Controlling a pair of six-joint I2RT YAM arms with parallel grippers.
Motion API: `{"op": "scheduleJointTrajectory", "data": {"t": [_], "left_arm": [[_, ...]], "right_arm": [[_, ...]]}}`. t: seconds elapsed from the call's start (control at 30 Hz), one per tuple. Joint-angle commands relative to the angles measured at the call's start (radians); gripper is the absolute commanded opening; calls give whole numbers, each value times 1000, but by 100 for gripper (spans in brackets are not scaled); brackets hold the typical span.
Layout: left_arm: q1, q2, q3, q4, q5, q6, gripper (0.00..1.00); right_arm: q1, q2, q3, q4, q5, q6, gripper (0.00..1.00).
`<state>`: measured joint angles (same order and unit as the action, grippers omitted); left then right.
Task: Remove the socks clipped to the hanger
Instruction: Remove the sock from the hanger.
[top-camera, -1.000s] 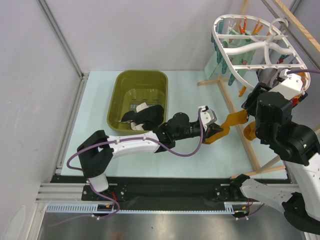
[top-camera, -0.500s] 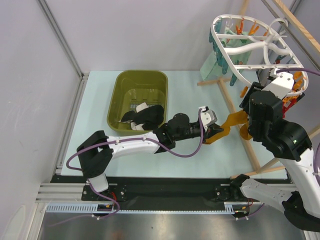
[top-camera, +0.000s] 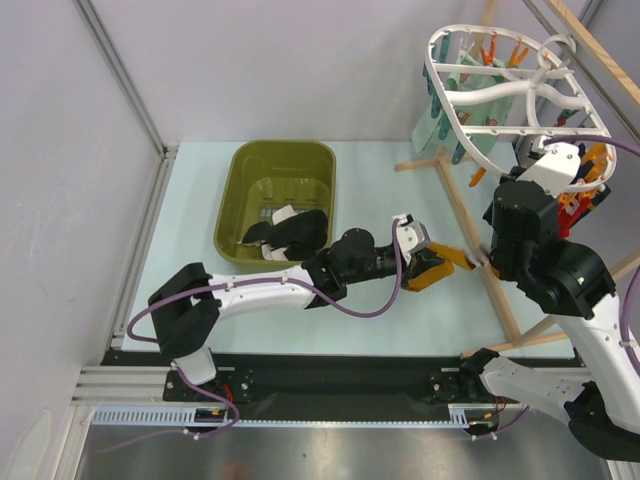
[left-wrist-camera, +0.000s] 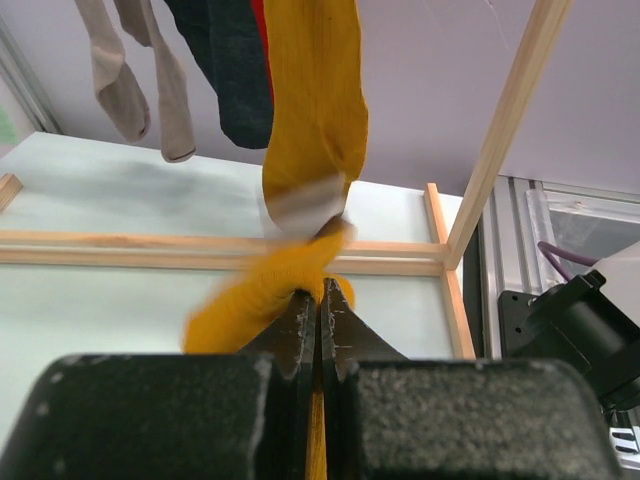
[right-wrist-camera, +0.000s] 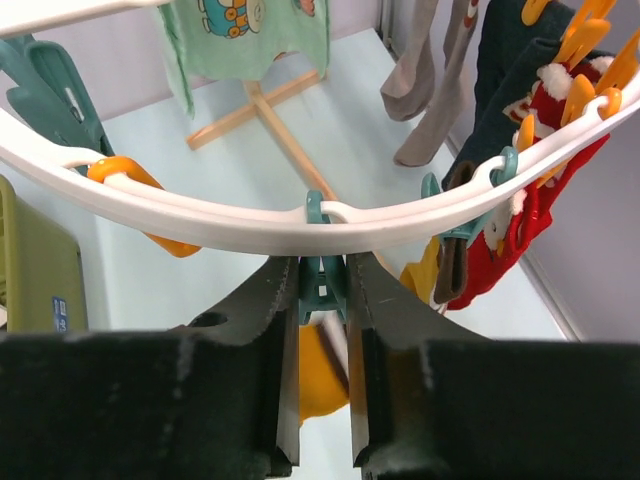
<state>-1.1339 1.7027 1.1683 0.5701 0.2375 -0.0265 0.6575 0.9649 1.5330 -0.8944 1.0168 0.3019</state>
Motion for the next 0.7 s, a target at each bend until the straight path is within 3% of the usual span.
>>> {"op": "scheduleJointTrajectory", "data": {"t": [0.0,0.17,0.23,0.33,0.5,0.67], "left_arm": [[-7,-63,-19,65,-27,-6,0],[-3,-106,-33,31,-93,3,0],[14,-148,6,-74,-165,8,0],[94,-204,69,-223,-214,-22,0],[318,-262,219,-514,-236,-61,3],[468,-178,359,-726,-346,-41,17]], "right_arm": [[4,-9,-16,46,31,0,0],[4,-17,-20,51,-12,16,0],[4,-23,-19,48,-43,20,0],[4,-40,-24,45,-72,40,0],[2,-75,-46,52,-110,59,0],[2,-87,-62,67,-121,57,0]]}}
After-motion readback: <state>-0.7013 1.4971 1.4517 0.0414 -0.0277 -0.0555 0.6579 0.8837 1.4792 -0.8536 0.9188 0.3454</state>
